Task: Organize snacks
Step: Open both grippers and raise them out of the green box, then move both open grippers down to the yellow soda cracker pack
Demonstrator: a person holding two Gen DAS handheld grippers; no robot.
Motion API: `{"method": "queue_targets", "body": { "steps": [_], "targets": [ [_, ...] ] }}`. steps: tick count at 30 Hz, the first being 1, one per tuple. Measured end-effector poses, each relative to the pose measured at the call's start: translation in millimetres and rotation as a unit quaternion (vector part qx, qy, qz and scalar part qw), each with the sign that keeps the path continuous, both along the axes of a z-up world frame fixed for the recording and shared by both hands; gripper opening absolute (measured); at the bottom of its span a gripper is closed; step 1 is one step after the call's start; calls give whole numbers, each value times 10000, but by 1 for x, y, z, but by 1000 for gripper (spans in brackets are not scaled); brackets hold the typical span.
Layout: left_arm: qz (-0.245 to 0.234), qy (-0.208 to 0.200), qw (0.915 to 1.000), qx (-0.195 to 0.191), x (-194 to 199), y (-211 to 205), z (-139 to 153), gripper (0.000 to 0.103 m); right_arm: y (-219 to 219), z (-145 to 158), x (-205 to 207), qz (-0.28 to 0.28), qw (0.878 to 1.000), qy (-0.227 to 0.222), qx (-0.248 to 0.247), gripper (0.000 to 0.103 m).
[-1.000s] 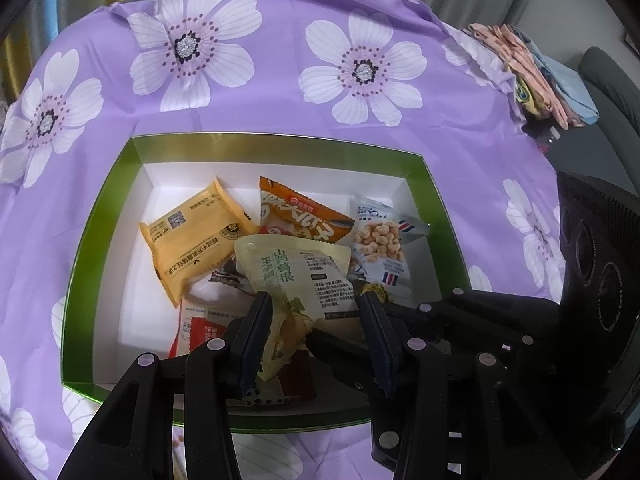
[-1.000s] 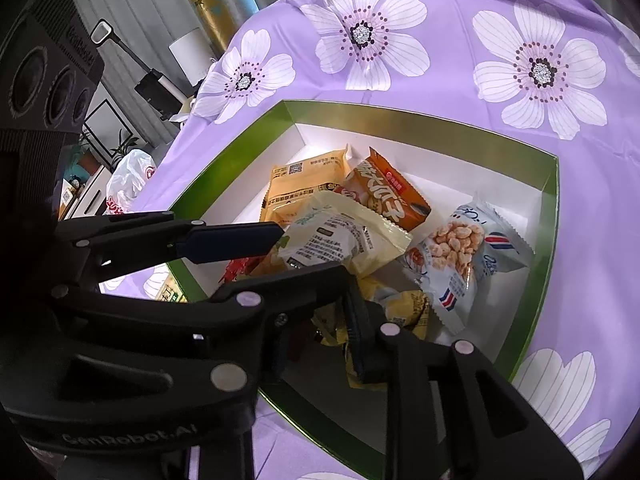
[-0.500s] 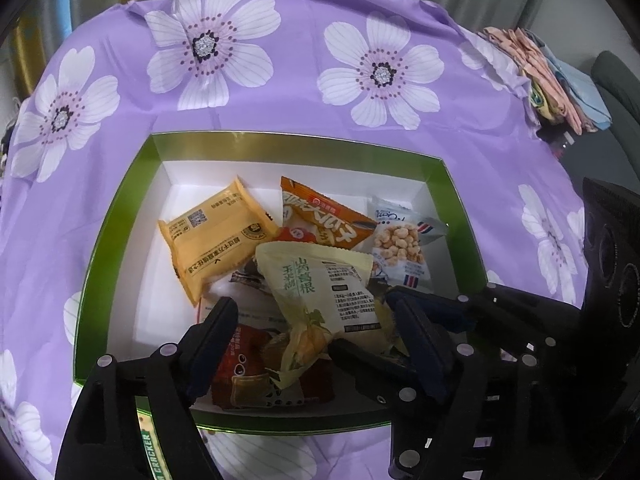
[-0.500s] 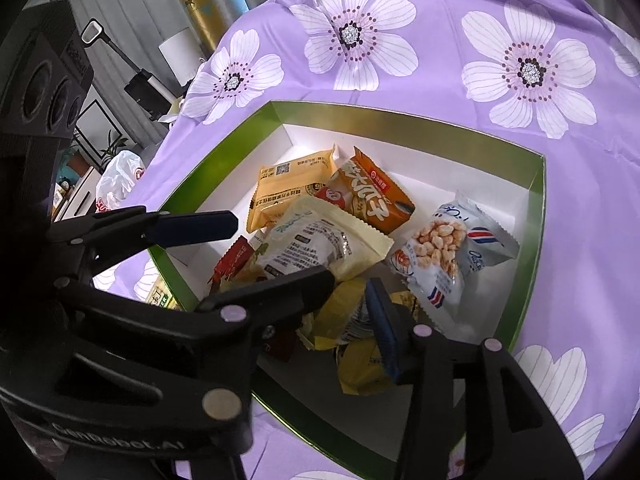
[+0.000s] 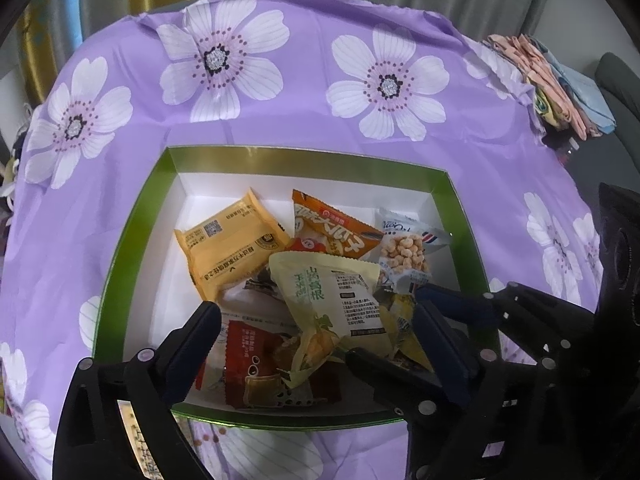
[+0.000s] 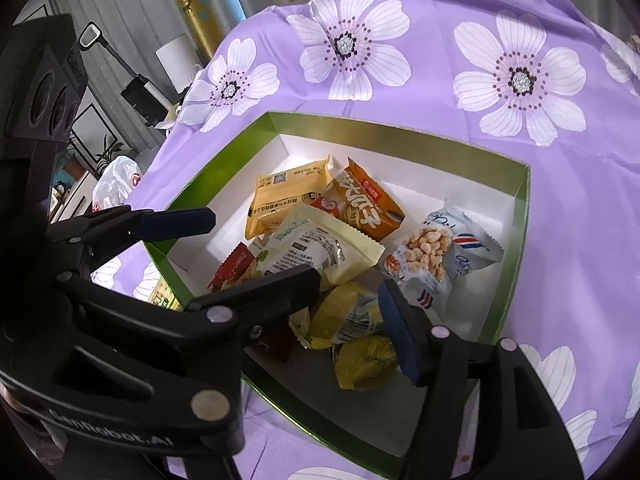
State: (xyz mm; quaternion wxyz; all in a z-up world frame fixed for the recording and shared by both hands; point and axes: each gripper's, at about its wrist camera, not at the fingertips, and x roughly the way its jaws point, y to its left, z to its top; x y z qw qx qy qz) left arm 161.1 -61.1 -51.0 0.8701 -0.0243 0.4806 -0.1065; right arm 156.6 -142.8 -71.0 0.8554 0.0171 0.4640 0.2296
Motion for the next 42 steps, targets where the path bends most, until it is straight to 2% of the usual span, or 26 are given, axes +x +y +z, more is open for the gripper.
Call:
{"method": "queue_targets", "body": {
  "steps": [11, 17, 22, 25, 32, 42],
  "targets": [
    [76, -375, 9992, 103, -16, 2, 23, 97, -3, 18, -15, -90, 9996, -243, -58, 73],
    [71, -574, 9983, 119, -28, -2, 39, 97, -6, 33, -28, -135, 9990, -407, -86, 74],
    [127, -876, 9959, 178, -49, -2, 56, 97, -7, 50, -47, -99, 9979, -635, -114, 75],
    [172, -1038, 9943, 167, -62, -2, 66, 97, -7, 59, -62, -69, 9964, -826, -158, 80],
    [202, -1293, 9912, 223, -90, -1, 83, 97, -6, 80, -95, 28, 9921, -1220, -287, 80],
    [450, -1625, 9853, 266, -132, 12, 96, 97, 0, 92, -133, 153, 9895, -1425, -186, 80]
  ]
}}
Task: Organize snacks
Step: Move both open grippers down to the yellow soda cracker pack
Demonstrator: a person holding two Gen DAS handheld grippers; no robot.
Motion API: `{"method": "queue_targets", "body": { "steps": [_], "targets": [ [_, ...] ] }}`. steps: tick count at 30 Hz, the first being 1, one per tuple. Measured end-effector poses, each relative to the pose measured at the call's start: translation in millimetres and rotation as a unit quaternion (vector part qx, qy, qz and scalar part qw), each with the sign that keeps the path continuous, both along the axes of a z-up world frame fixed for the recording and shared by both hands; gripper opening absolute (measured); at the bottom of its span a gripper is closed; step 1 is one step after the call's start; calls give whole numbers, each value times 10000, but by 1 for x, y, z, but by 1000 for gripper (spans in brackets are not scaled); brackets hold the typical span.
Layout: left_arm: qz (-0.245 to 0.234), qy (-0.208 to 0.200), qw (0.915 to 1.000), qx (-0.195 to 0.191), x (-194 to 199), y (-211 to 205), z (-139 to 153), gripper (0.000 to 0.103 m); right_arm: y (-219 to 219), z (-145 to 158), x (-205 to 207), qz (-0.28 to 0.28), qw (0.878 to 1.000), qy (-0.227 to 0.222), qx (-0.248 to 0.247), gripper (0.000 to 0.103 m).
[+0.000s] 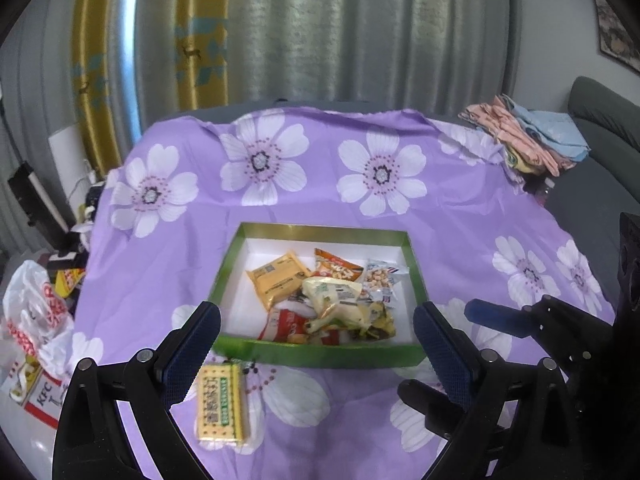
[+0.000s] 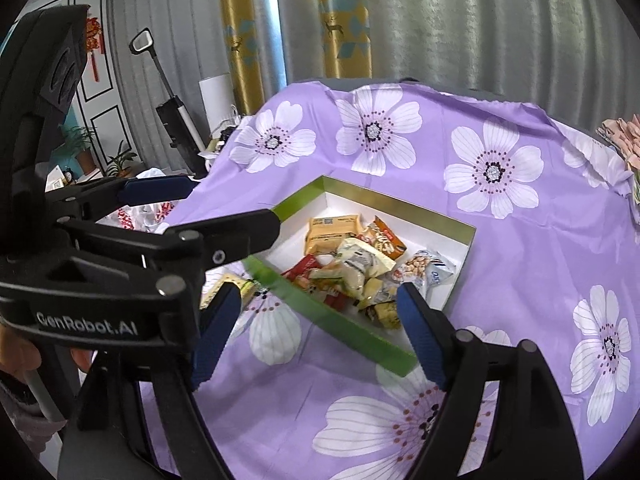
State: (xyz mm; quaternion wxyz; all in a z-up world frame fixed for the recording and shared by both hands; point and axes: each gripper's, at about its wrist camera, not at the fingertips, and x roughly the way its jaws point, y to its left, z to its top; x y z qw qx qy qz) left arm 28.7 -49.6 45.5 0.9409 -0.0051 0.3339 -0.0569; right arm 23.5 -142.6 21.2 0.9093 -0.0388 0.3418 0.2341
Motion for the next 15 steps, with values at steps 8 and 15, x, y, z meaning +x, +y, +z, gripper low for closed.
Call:
{"method": "queue_targets", "body": {
  "steps": [8, 15],
  "targets": [
    [154, -97, 9998, 42, -29, 13, -1, 97, 13, -4, -26, 177, 9998, 10, 4, 80],
    [284, -78, 9995, 61, -48, 26, -6, 97, 22, -5, -40, 251, 9996, 30, 137, 80]
  ]
}}
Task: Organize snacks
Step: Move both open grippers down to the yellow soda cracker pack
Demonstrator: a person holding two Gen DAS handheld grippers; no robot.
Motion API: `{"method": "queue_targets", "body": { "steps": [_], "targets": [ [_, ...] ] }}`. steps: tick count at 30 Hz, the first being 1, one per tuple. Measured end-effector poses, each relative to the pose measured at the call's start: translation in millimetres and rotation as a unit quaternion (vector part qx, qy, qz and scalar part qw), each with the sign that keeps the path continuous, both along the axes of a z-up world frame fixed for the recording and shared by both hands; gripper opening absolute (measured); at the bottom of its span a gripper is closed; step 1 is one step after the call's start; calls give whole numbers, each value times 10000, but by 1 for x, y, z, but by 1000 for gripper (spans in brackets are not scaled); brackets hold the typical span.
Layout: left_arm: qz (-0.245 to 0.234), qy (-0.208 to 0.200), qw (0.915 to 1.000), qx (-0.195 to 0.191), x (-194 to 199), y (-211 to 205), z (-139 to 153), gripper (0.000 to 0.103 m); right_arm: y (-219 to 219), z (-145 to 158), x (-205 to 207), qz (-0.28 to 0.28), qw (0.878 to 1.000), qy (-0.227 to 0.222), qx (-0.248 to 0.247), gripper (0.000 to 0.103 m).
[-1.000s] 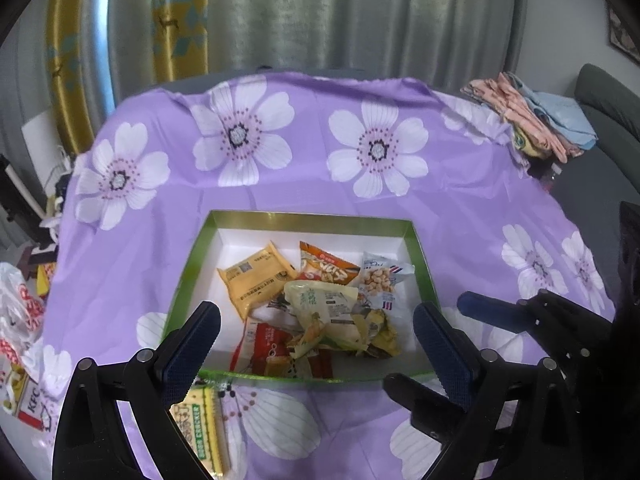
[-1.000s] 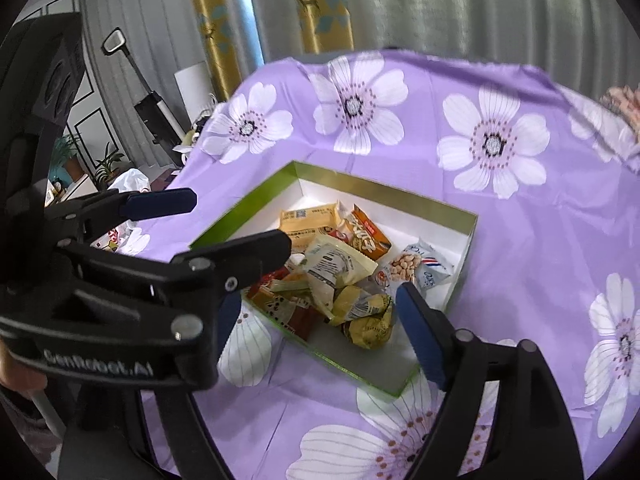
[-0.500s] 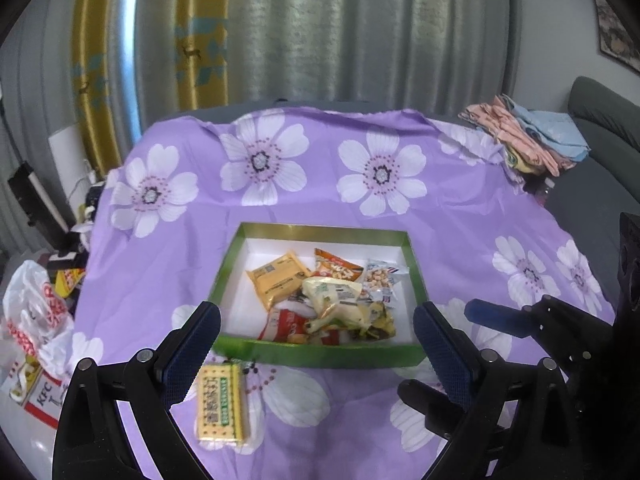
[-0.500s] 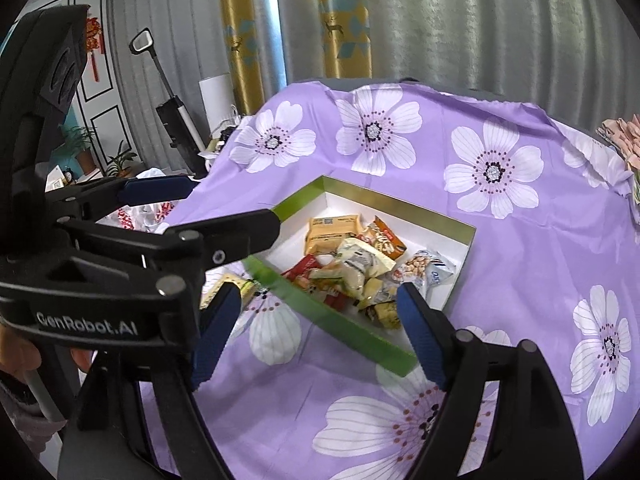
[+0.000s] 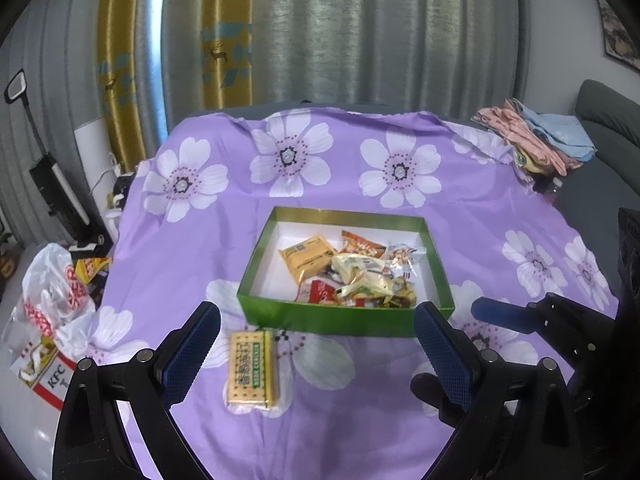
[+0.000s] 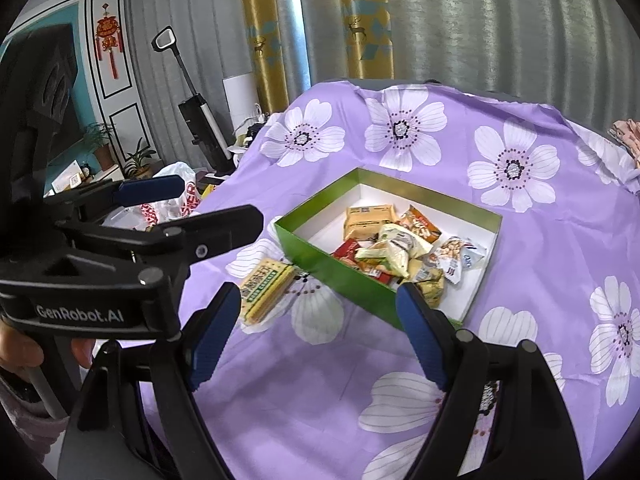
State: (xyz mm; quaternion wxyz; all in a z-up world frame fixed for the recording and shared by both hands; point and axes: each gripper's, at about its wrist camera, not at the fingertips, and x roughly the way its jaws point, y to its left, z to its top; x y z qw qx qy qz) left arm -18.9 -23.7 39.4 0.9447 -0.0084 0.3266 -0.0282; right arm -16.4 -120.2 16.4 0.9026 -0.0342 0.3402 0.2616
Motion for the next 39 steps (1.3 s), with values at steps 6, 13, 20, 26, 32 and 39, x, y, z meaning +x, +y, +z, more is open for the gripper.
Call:
{"method": "queue_targets", "body": {
  "steps": [6, 13, 20, 26, 32, 39],
  "targets": [
    [105, 40, 9999, -120, -8, 17, -8, 97, 11, -3, -5, 102, 9999, 21, 37, 80],
    [422, 360, 9979, -325, -8, 53, -37, 97, 27, -19, -6, 229, 9996, 182, 2, 80],
    [708, 664, 9938, -545, -10, 87, -70, 97, 44, -45, -1, 409, 9981, 455, -52, 80],
    [635, 897, 9906, -816, -7, 101, -98, 97, 60, -69, 3, 627, 9958, 635, -186, 80],
    [663, 1181, 9836, -1194, 3, 120, -126, 97, 78, -94, 12, 859, 9922, 828, -365, 80],
    [399, 1381, 9815, -1262, 21, 119, -140, 97, 101, -123, 42, 1062, 9861, 1142, -566, 80]
  ]
}}
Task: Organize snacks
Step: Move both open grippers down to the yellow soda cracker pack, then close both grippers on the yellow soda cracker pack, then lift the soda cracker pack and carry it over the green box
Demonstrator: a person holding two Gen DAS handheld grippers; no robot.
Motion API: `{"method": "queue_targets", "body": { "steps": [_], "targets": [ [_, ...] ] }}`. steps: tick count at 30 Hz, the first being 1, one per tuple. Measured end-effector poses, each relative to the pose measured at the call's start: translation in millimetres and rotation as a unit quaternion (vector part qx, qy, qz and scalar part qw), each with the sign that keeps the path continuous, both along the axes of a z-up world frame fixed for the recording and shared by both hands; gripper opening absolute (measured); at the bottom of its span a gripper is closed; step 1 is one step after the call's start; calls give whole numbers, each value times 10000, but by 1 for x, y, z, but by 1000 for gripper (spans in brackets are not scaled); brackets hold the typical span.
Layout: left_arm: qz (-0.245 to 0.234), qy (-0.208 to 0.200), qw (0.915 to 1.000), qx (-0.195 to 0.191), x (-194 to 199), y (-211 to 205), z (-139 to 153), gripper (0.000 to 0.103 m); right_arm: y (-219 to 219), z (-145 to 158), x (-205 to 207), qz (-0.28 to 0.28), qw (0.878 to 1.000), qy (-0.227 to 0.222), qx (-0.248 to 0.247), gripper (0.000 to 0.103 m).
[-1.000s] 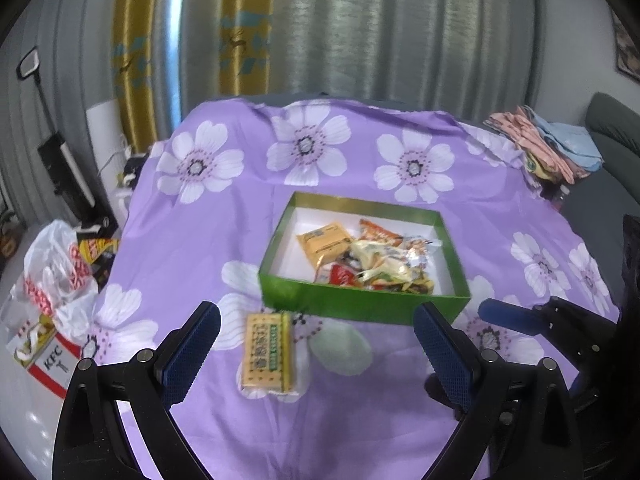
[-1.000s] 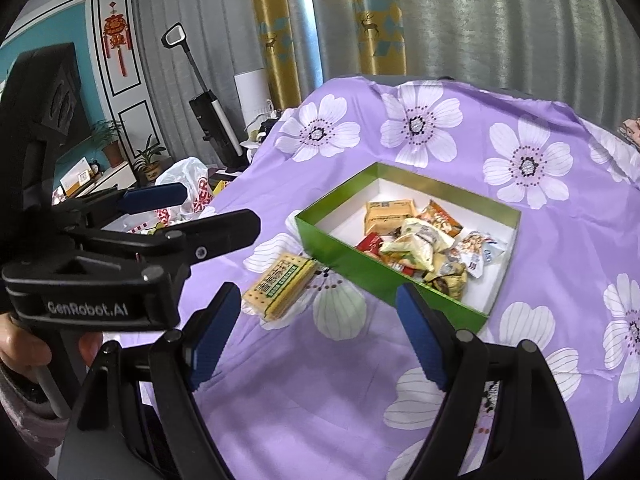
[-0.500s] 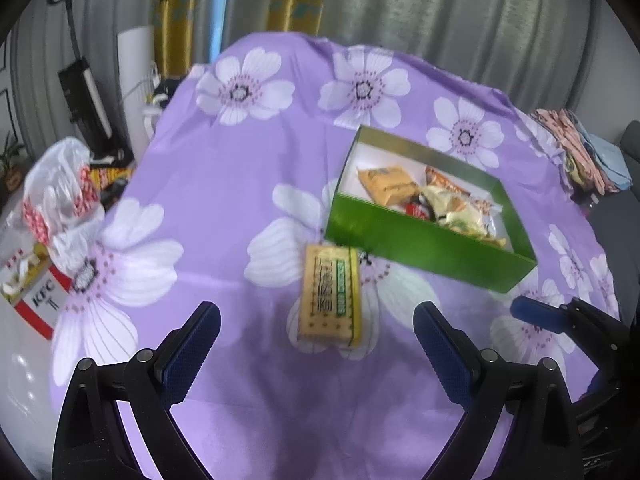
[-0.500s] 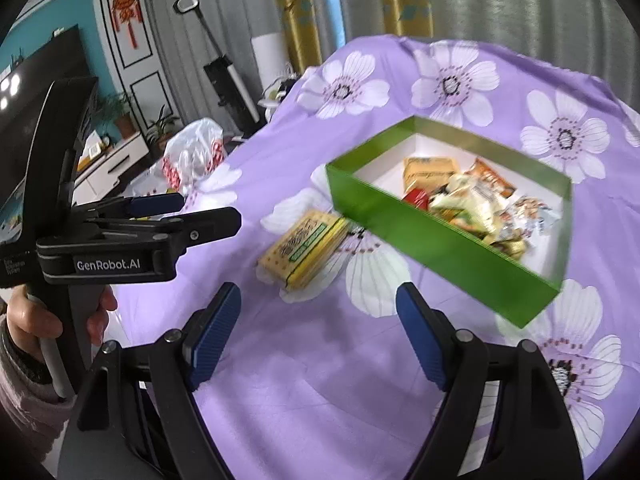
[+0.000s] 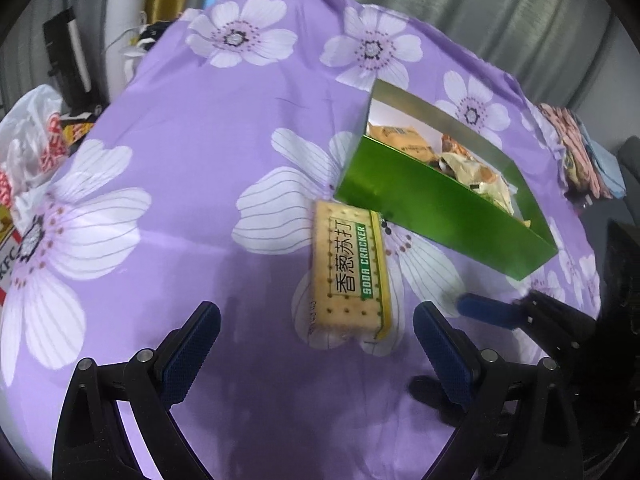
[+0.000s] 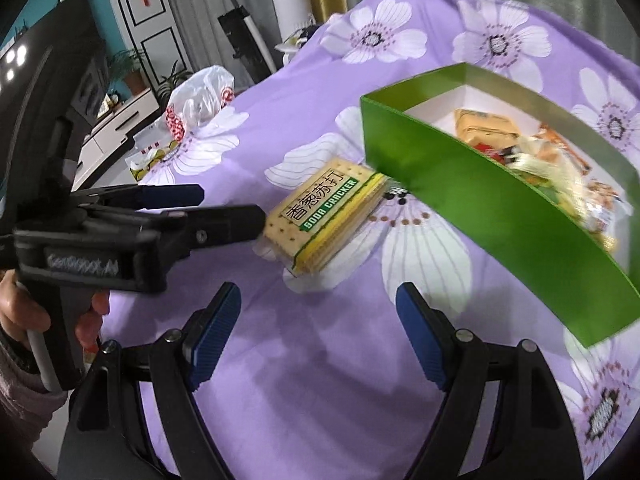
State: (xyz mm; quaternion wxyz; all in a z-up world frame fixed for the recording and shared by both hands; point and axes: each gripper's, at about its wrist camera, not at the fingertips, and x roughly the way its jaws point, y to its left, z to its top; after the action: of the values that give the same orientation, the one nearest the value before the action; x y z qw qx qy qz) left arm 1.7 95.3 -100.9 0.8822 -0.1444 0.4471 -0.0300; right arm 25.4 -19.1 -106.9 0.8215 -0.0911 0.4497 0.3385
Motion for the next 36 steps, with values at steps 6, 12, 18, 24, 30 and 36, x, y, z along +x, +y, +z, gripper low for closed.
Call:
{"method": "queue_targets", "body": {
  "steps": [6, 12, 18, 24, 30, 36],
  "targets": [
    [-254, 32, 9997, 52, 13, -3, -5, 97, 20, -15, 16, 172, 9996, 64, -213, 80],
    [-457, -5, 9989, 141, 26, -7, -10, 97, 30, -23, 25, 167, 9993, 81, -320, 80],
    [-568, -12, 9984, 22, 33, -7, -18, 97, 36, -28, 26, 238, 9993, 0, -302, 82],
    [-447, -40, 9987, -241, 35, 2, -23, 82, 38, -30, 35, 286, 9994, 9, -190, 82],
    [-577, -23, 9966, -583, 35, 5, -26, 47, 45, -32, 35, 428, 9984, -118, -341, 75],
    [-597, -84, 9971, -462, 34, -6, -24, 40, 48, -31, 33, 523, 9976, -221, -398, 65]
  ]
}}
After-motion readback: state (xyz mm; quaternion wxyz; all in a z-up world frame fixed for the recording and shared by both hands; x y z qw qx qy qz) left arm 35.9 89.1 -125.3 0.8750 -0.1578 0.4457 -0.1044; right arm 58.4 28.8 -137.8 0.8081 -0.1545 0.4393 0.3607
